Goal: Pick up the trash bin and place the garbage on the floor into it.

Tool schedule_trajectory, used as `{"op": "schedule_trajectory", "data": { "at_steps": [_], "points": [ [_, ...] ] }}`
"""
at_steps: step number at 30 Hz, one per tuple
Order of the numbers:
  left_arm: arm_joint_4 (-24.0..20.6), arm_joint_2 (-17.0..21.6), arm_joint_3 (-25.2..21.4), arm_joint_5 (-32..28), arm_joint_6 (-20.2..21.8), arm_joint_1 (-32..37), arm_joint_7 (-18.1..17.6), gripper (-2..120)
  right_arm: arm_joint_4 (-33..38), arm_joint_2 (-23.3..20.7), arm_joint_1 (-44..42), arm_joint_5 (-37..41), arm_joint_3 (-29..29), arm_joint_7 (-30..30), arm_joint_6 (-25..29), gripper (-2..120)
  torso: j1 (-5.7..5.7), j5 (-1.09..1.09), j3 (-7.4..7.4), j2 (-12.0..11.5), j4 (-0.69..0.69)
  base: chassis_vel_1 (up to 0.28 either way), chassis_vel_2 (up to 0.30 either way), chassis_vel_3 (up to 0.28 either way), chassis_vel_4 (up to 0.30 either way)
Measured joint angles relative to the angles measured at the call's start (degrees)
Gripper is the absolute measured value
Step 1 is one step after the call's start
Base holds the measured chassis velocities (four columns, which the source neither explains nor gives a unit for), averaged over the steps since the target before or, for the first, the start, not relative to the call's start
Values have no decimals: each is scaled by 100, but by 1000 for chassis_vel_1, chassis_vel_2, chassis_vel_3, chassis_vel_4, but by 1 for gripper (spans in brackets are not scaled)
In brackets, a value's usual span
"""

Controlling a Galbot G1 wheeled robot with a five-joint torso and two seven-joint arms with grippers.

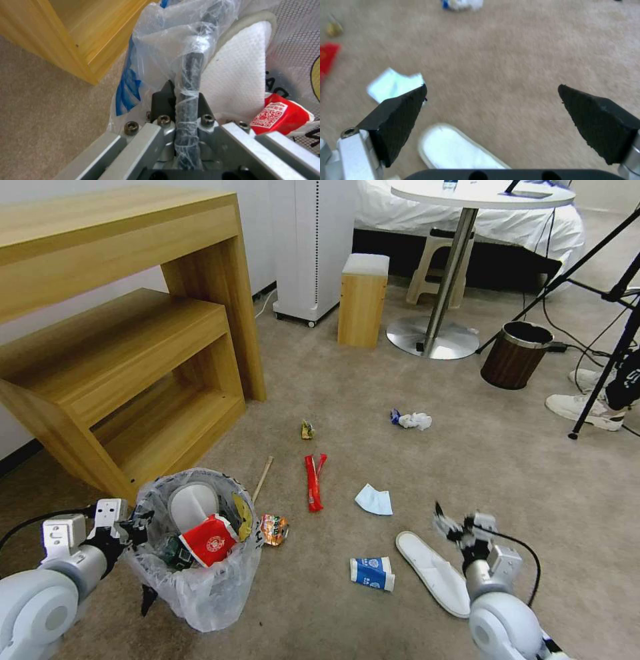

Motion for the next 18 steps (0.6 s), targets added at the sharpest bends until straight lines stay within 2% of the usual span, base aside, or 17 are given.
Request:
{"op": "schedule_trajectory", "data": {
  "at_steps": [6, 10, 12, 17, 18],
  "points": [
    [62, -135, 54, 106, -56, -48, 79, 1, -249, -249, -160, -152, -140, -95, 27, 100, 0, 1, 0, 0, 2, 0, 0, 0, 0],
    [65, -233, 63, 168, -89, -45, 126, 1, -537, -453, -258, -467, -268, -394, 342, 100, 0, 1, 0, 0, 1, 0, 0, 0, 0],
    [63, -285, 63, 198, -108, -23, 149, 1, -821, -558, -333, -722, -385, -692, 759, 100, 0, 0, 0, 0, 2, 0, 0, 0, 0],
    [29, -331, 59, 225, -119, 12, 158, 1, -1186, -641, -418, -978, -485, -1135, 1199, 100, 0, 1, 0, 0, 2, 0, 0, 0, 0],
    [11, -347, 52, 230, -127, 30, 160, 1, -1386, -669, -457, -1089, -533, -1340, 1441, 100, 0, 0, 0, 0, 2, 0, 0, 0, 0]
  ]
}}
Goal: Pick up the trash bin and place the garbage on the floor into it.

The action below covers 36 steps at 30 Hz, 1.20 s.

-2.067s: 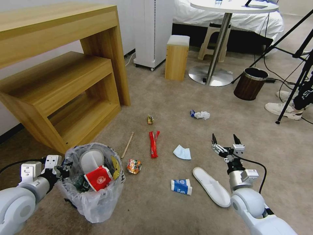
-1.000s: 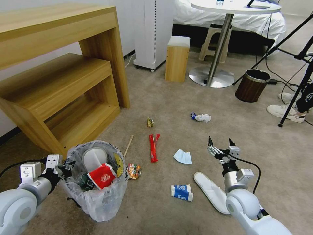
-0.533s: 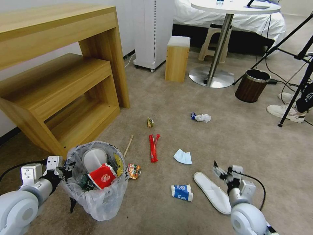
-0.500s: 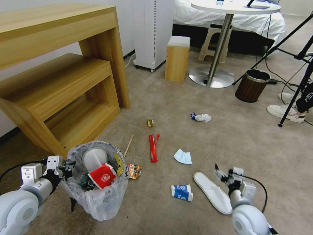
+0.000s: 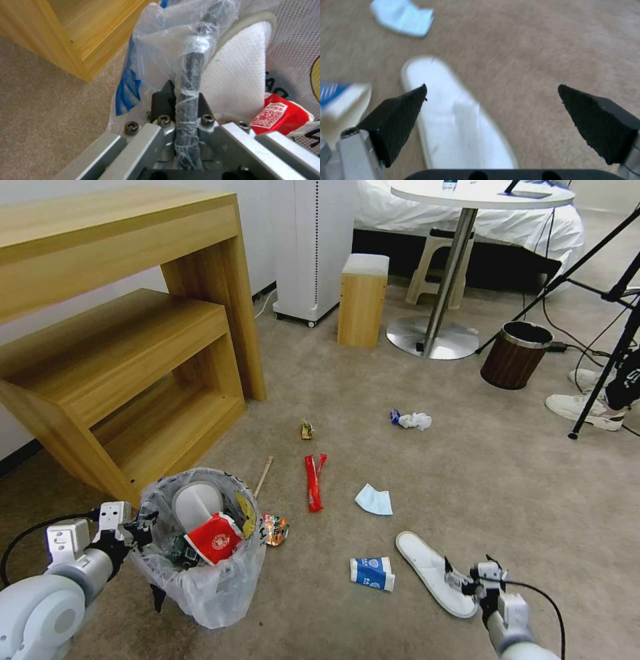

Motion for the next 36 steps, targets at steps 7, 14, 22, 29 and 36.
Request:
{"op": "schedule_trajectory", "data": {
  "at_steps": [7, 14, 22, 29, 36],
  "points": [
    [-26, -31, -62, 29, -41, 84, 23, 1, -1079, -169, -137, -632, 110, -1152, 1197, 100, 0, 0, 0, 0, 0, 0, 0, 0, 0],
    [2, -101, -38, 79, -62, 76, 50, 1, -1650, -182, 55, -1095, 400, -1677, 1923, 99, 0, 0, 0, 0, 1, 0, 0, 0, 0],
    [15, -103, -28, 89, -74, 84, 63, 1, -2430, -51, 591, -1227, 427, -2038, 2407, 91, 0, -1, 0, 0, 1, 0, 0, 0, 0],
    [26, -126, 12, 89, -95, 76, 75, 1, -3302, 347, 1289, -1333, -35, -2195, 2612, 91, 0, 1, 0, 0, 0, 0, 0, 0, 0],
    [42, -105, 3, 73, -116, 75, 86, 1, -3746, 623, 1744, -1553, -291, -2205, 2675, 92, 0, 0, 0, 0, 1, 0, 0, 0, 0]
  ]
}}
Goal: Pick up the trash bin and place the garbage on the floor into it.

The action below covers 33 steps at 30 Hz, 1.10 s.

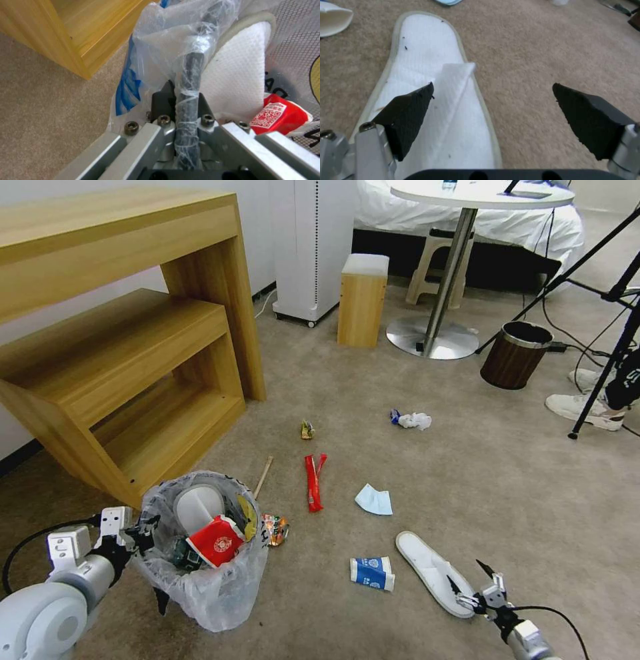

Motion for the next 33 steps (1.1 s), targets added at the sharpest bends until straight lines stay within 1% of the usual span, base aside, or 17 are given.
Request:
{"op": "schedule_trajectory", "data": {
  "at_steps": [3, 7, 8, 9, 12, 13, 14, 15, 16, 17, 19, 23, 24, 26, 33],
  "points": [
    [0, 6, -1, -11, -9, -7, 5, 1, -90, 43, 83, -43, -46, 8, 7, 92, 0, -1, 0, 0, 0, 0, 0, 0, 0],
    [1, 6, 22, -20, -19, -46, 5, 1, -200, 116, 169, -86, -82, 67, 13, 88, 0, 0, 0, 0, -2, 0, 0, 0, 0],
    [-1, 6, 32, -26, -20, -56, 5, 1, -266, 144, 210, -108, -101, 87, 28, 81, 0, -1, 0, 0, -1, 0, 0, 0, 0],
    [-1, 6, 32, -26, -20, -56, 5, 1, -266, 144, 210, -108, -101, 87, 28, 81, 0, -1, 0, 0, -1, 0, 0, 0, 0],
    [-24, 2, 51, -31, -21, -64, 4, 1, -448, 229, 321, -179, -155, 96, 89, 68, 0, 1, 0, 0, -1, 0, 0, 0, 0],
    [-24, 2, 51, -31, -21, -64, 4, 1, -448, 229, 321, -179, -155, 96, 89, 68, 0, 1, 0, 0, -1, 0, 0, 0, 0],
    [-37, -3, 57, -31, -23, -63, 3, 1, -505, 263, 360, -188, -169, 92, 107, 61, 0, -1, 0, 0, -1, 0, 0, 0, 0],
    [-52, -10, 65, -32, -24, -58, 3, 1, -549, 296, 394, -203, -176, 85, 125, 58, 0, -2, 0, 0, -2, 0, 0, 0, 0],
    [-67, -15, 73, -32, -26, -51, 3, 1, -591, 328, 426, -218, -188, 74, 143, 52, 0, 0, 0, 0, -1, 0, 0, 0, 0],
    [-67, -15, 73, -32, -26, -51, 3, 1, -591, 328, 426, -218, -188, 74, 143, 52, 0, 0, 0, 0, -1, 0, 0, 0, 0],
    [-91, -18, 84, -32, -39, -43, 3, 1, -637, 371, 470, -231, -200, 70, 155, 43, 0, 0, 0, 0, -1, 0, 0, 0, 0],
    [-152, -21, 97, -49, -50, -37, 3, 1, -647, 401, 511, -250, -203, 74, 163, 41, 0, 1, 0, 0, 0, 0, 0, 0, 0],
    [-168, -25, 104, -51, -57, -37, 3, 1, -646, 403, 519, -260, -204, 78, 167, 38, 0, 1, 0, 0, -1, 0, 0, 0, 0],
    [-176, -31, 112, -53, -61, -38, 4, 1, -636, 400, 523, -272, -203, 80, 173, 37, 0, 0, 0, 0, -1, 0, 0, 0, 0],
    [-181, -76, 146, -49, -86, -45, 21, 1, -541, 361, 498, -366, -145, 83, 237, 36, 0, -2, 0, 0, -1, 0, 0, 0, 0]
  ]
}}
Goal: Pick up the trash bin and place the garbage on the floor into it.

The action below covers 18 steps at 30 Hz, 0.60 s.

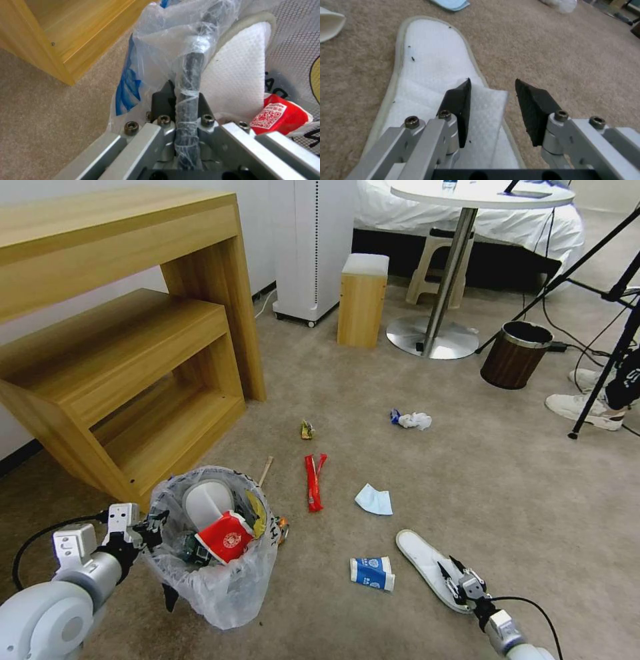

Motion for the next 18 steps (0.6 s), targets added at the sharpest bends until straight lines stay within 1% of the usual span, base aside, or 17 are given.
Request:
{"op": "schedule_trajectory", "data": {
  "at_steps": [2, 3, 4, 7, 8, 9, 10, 11, 13, 14, 16, 17, 18],
  "points": [
    [0, -14, 5, 6, -5, 2, 12, 1, 69, -12, -78, -94, 71, -149, 71, 36, 0, 3, 0, 0, 0, 0, 0, 0, 0],
    [0, -16, 5, 10, -6, 3, 14, 1, 112, -29, -123, -103, 90, -154, 94, 39, 0, 2, 0, 0, 0, 0, 0, 0, 0],
    [0, -16, 5, 10, -6, 3, 14, 1, 112, -29, -123, -103, 90, -154, 94, 39, 0, 2, 0, 0, 0, 0, 0, 0, 0],
    [2, -6, 5, 12, -18, 3, 23, 1, 381, -125, -371, -97, 182, -177, 103, 54, 0, 2, 0, 0, 0, 0, 0, 0, 0],
    [3, 13, 1, 6, -22, -4, 23, 1, 457, -169, -470, -64, 226, -294, 137, 60, 0, 1, 0, 0, -1, 0, 0, 0, 0],
    [3, 13, 1, 6, -22, -4, 23, 1, 457, -169, -470, -64, 226, -294, 137, 60, 0, 1, 0, 0, -1, 0, 0, 0, 0],
    [4, 31, -4, -3, -22, -14, 23, 1, 487, -204, -540, 2, 271, -527, 209, 66, 0, 1, 0, 0, -2, 0, 0, 0, 0],
    [4, 31, -4, -3, -22, -14, 23, 1, 487, -204, -540, 2, 271, -527, 209, 66, 0, 1, 0, 0, -2, 0, 0, 0, 0],
    [4, 50, -7, -30, -24, -30, 16, 1, 480, -280, -589, 335, 356, -1140, 384, 78, 0, 2, 0, 0, -1, 0, 0, 0, 0],
    [4, 50, -7, -30, -24, -30, 16, 1, 480, -280, -589, 335, 356, -1140, 384, 78, 0, 2, 0, 0, -1, 0, 0, 0, 0],
    [9, 52, -6, -41, -24, -34, 10, 1, 484, -343, -616, 530, 391, -1385, 445, 86, 0, 2, 0, 0, 2, 0, 0, 0, 0],
    [18, 52, -5, -42, -25, -35, 8, 1, 489, -375, -651, 600, 393, -1461, 461, 92, 0, 2, 0, 0, 2, 0, 0, 0, 0],
    [18, 52, -5, -42, -25, -35, 8, 1, 489, -375, -651, 600, 393, -1461, 461, 92, 0, 2, 0, 0, 2, 0, 0, 0, 0]
  ]
}}
